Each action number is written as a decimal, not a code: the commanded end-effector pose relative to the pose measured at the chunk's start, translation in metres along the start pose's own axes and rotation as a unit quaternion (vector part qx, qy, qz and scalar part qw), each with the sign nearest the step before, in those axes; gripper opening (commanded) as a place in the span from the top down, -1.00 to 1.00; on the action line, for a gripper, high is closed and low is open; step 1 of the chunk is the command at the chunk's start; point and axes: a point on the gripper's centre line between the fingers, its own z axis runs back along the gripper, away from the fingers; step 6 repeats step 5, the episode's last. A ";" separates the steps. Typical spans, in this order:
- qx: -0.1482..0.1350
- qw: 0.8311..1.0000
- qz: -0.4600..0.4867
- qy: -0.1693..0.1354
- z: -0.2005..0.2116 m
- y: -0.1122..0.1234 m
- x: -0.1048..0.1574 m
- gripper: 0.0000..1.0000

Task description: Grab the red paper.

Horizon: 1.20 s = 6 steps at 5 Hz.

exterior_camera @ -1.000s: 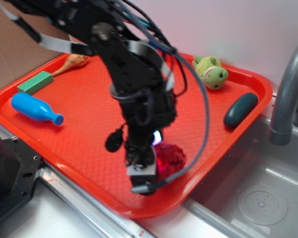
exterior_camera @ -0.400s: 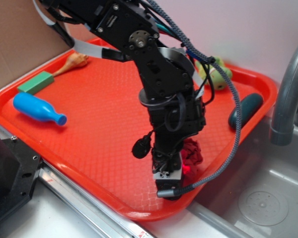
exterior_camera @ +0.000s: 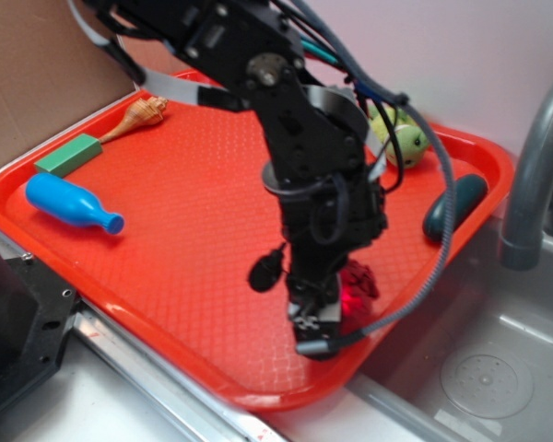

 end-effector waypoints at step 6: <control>0.035 0.915 0.400 0.026 0.159 0.074 -0.120 1.00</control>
